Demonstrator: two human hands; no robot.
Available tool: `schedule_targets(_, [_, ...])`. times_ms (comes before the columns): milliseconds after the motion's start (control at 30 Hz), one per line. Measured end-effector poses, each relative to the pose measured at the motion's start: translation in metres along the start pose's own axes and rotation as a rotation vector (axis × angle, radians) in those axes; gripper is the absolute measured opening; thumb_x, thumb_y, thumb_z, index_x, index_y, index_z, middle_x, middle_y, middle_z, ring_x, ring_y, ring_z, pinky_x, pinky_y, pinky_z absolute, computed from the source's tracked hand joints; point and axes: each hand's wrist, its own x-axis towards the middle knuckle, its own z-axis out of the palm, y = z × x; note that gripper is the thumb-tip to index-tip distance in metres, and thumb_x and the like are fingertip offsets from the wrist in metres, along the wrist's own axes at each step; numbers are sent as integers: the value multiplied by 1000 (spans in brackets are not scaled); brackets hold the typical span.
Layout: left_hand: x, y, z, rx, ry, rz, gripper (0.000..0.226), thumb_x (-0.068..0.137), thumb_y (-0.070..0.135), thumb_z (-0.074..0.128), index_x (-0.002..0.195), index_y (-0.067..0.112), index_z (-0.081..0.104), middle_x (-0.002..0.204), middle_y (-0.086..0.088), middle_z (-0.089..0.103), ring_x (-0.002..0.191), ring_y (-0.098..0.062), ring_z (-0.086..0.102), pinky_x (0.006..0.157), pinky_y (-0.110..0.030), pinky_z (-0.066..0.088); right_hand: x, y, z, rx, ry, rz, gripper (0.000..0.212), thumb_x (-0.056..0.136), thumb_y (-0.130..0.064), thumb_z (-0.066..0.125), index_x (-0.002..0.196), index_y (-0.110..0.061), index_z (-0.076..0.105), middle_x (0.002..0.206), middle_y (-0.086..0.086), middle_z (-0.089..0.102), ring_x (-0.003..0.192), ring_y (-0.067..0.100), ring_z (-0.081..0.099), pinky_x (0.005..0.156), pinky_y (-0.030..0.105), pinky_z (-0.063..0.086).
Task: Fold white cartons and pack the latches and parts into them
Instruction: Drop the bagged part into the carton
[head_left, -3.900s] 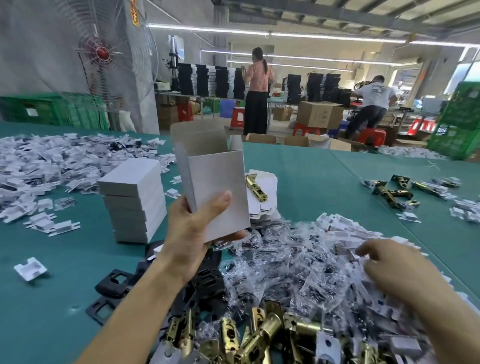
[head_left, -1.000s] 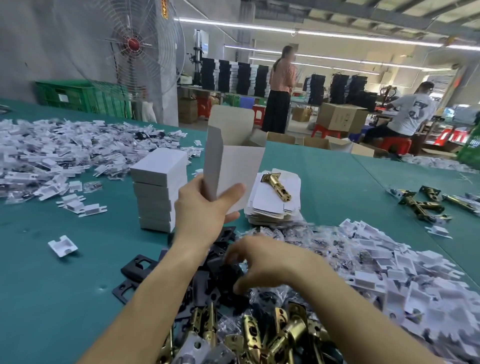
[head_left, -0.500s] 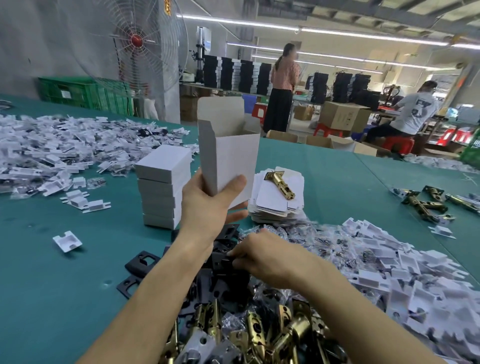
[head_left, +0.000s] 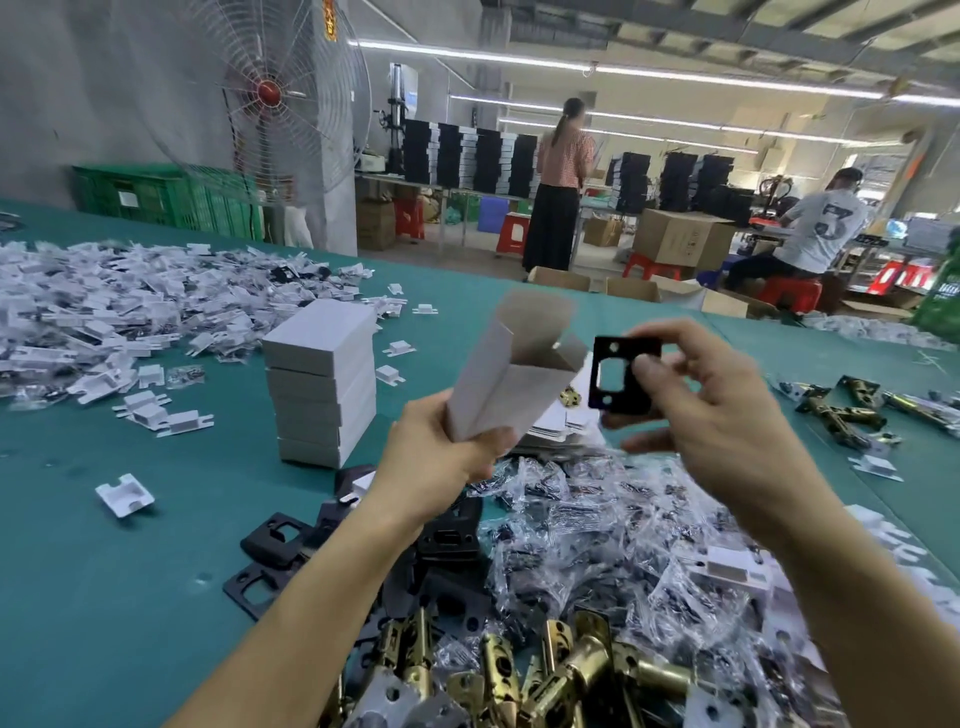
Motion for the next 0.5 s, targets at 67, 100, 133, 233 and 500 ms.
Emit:
schedule_targets(67, [-2,0,3,38,-63,11,26,71,21,84,94,23,74,80,3,71,71,-23,64,78,-54,60,2,-12,-8,-82,-15,-162,30,98,-4,54,107,-31,64,99,9,64,73,21,73,59,25,59])
schedule_targets(100, [-3,0,4,42,-87,15,26,71,21,83,95,22,74,80,3,71,70,-22,63,78,-53,60,2,-17,-10,-154,-34,-243,34,96,-3,58,112,-32,65,99,4,65,73,20,72,62,25,58])
schedule_targets(133, [-3,0,5,42,-103,15,26,71,20,84,95,21,74,80,2,70,70,-22,62,78,-51,59,2,-21,-9,-244,-50,-315,36,94,-3,62,116,-31,67,98,0,67,72,18,71,65,26,58])
schedule_targets(233, [-4,-1,5,29,-141,18,24,78,11,84,98,19,73,82,0,70,73,-21,63,74,-42,61,5,-27,-3,-540,-33,-437,31,89,-12,71,114,-31,70,95,-10,72,75,10,68,71,37,57])
schedule_targets(500, [-7,5,7,-139,-184,-15,32,74,8,83,104,11,73,104,-18,72,97,-35,69,82,-39,61,9,-46,10,-764,-62,-626,21,91,-16,69,110,-18,75,99,7,69,88,34,64,70,51,53])
